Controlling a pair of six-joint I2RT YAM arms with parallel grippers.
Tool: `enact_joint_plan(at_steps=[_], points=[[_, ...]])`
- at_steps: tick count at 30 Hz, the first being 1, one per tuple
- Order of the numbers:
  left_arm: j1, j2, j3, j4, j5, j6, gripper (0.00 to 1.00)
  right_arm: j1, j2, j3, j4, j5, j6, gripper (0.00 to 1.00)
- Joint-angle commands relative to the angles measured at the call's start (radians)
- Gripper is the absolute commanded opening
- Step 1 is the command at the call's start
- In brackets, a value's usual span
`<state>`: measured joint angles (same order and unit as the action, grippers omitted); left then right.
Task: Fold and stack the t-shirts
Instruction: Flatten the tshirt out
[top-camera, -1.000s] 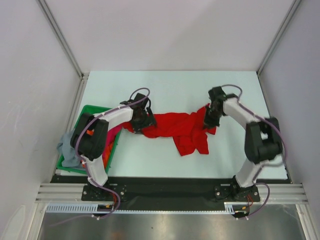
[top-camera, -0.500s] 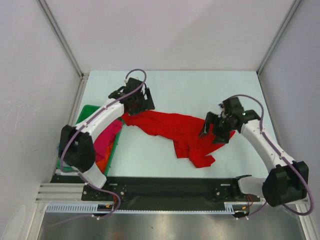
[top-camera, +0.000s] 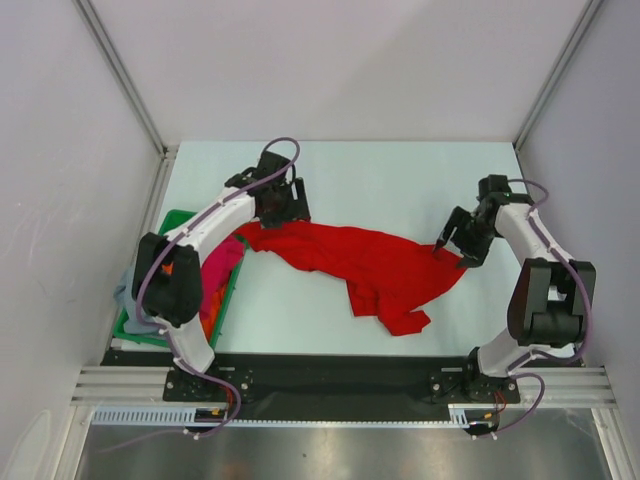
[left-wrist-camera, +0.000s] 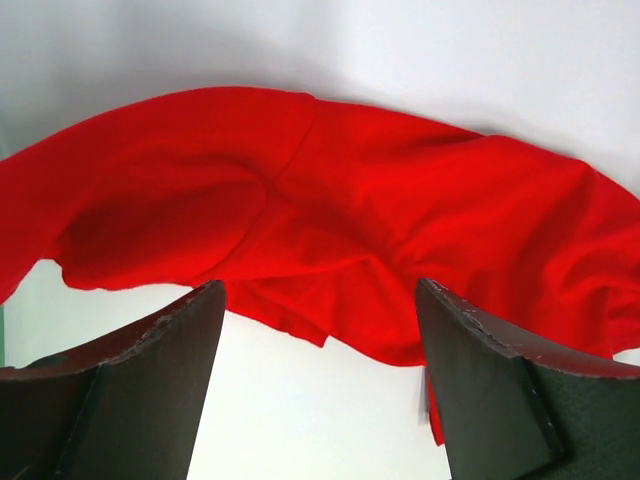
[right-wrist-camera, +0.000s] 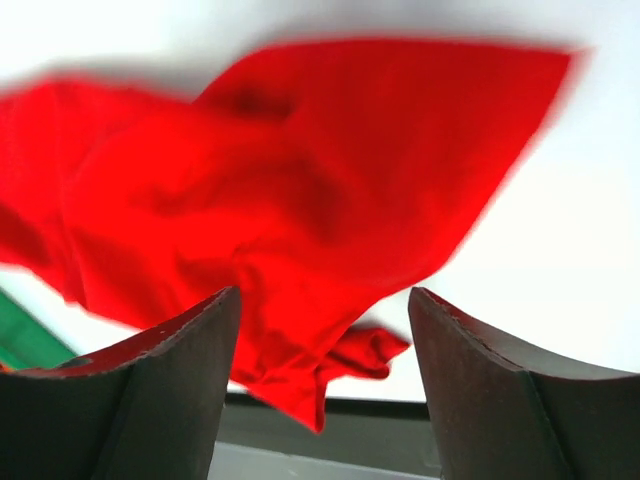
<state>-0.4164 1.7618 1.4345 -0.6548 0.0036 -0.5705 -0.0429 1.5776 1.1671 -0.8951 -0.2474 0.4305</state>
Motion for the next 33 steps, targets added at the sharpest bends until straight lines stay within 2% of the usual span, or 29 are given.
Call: enact_joint_plan(at_steps=[1,6,11,14,17,20,22,24,28,30,33], points=[[0.005,0.024,0.088,-0.002,0.022,0.038,0.82,-0.084,0.024,0.013,0.042,0.043,0.024,0.73],[0.007,0.047,0.115,0.004,0.022,0.043,0.82,-0.143,0.065,0.008,0.077,0.105,0.072,0.68],[0.007,0.044,0.112,0.000,0.007,0.069,0.81,-0.161,0.128,-0.010,0.107,0.097,0.096,0.63],[0.005,0.031,0.083,0.006,0.051,0.093,0.75,-0.143,0.086,-0.021,0.107,0.077,0.061,0.61],[-0.004,-0.040,-0.015,0.042,0.119,0.078,0.75,-0.074,-0.008,-0.033,0.072,0.074,0.004,0.72],[-0.048,-0.133,-0.141,0.067,0.148,0.067,0.82,0.039,-0.112,-0.081,0.030,0.105,-0.022,0.85],[-0.096,-0.160,-0.207,0.055,0.148,0.049,0.81,0.075,-0.155,-0.110,0.022,0.106,-0.019,0.87],[-0.131,-0.191,-0.249,0.053,0.168,0.031,0.77,0.103,-0.192,-0.138,0.028,0.067,-0.019,0.86],[-0.254,-0.245,-0.353,0.118,0.225,-0.002,0.66,0.236,-0.217,-0.190,0.024,-0.048,-0.029,0.76],[-0.278,-0.254,-0.378,0.162,0.266,-0.005,0.60,0.288,-0.232,-0.216,0.009,-0.040,-0.021,0.76],[-0.327,-0.251,-0.422,0.217,0.329,-0.032,0.60,0.331,-0.295,-0.297,0.018,-0.070,0.013,0.70]])
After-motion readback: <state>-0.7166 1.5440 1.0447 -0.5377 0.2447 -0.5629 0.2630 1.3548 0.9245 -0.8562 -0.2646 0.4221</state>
